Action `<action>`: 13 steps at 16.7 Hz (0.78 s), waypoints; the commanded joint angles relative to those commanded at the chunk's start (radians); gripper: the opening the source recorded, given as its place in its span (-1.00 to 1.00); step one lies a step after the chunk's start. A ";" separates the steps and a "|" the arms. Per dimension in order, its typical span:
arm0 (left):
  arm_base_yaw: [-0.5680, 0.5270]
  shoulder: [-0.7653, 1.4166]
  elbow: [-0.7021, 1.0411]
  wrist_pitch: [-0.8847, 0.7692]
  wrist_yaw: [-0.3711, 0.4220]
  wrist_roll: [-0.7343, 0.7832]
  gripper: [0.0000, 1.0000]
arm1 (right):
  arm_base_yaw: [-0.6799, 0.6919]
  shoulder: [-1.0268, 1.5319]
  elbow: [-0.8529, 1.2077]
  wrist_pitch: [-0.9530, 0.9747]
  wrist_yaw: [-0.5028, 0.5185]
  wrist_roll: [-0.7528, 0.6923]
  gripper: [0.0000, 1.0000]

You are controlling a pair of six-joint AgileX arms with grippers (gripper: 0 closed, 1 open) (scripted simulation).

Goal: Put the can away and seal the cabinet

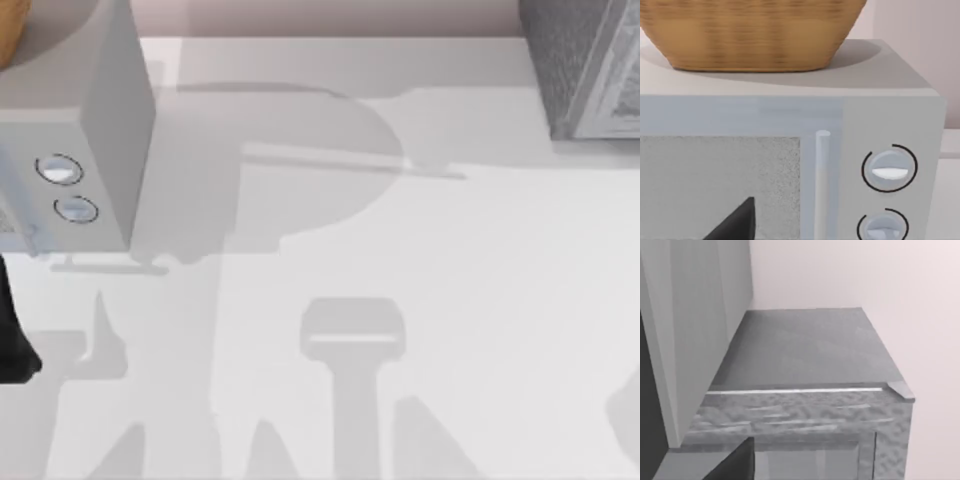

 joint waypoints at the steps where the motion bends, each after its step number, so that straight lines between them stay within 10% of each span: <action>1: 0.000 0.000 0.000 0.000 0.000 0.000 1.00 | 0.043 0.002 0.003 -0.003 0.042 0.002 1.00; 13: 0.000 0.000 0.000 0.000 0.000 0.000 1.00 | 0.560 -0.035 0.011 -0.003 0.567 -0.003 1.00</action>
